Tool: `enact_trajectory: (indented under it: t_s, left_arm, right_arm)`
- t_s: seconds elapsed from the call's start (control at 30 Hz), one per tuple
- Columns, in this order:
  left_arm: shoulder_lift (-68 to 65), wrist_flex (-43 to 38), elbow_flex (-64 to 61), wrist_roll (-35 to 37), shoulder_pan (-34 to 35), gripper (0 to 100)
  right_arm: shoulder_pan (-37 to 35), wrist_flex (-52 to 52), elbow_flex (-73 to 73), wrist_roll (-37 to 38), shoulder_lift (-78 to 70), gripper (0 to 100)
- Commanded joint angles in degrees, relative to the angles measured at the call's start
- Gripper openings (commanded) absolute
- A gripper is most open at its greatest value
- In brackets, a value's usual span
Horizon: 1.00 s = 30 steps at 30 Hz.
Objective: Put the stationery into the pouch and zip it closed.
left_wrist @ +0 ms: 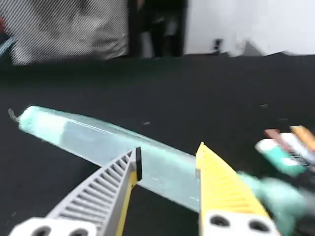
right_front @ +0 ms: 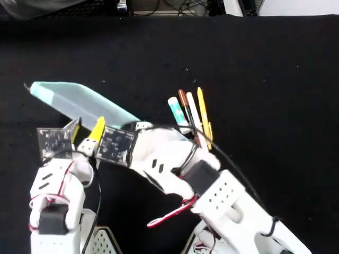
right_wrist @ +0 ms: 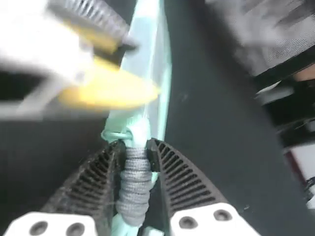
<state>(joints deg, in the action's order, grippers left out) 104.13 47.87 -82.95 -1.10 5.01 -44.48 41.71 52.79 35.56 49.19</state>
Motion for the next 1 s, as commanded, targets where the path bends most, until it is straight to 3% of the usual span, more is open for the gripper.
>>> enact_trajectory:
  t_s: [0.0,0.13,0.27,0.5,0.73,0.87,0.97]
  left_arm:
    - [-0.1,-8.4,-5.4,-0.2,5.7,20]
    - [-0.1,-12.5,-9.3,-0.1,7.3,20]
    - [-0.1,-12.7,-9.9,0.1,7.3,20]
    - [-0.1,-12.7,-10.0,0.1,7.3,20]
    - [-0.1,-12.4,-10.0,0.1,7.3,20]
    - [-0.1,-12.3,-10.0,0.1,7.3,20]
    - [-0.1,-12.3,-10.0,0.0,7.3,20]
  right_arm:
    - [2.0,-8.0,11.2,0.1,1.5,1.2]
    - [3.2,-15.6,23.1,0.1,3.0,1.2]
    - [4.7,-14.2,26.1,-1.8,3.1,1.4]
    - [5.7,2.8,19.9,-10.0,3.1,20.3]
    - [5.9,17.9,13.9,-8.6,3.1,17.8]
    - [7.2,15.7,17.9,-4.6,3.1,17.8]
    - [13.3,9.2,19.7,-4.2,3.0,18.0]
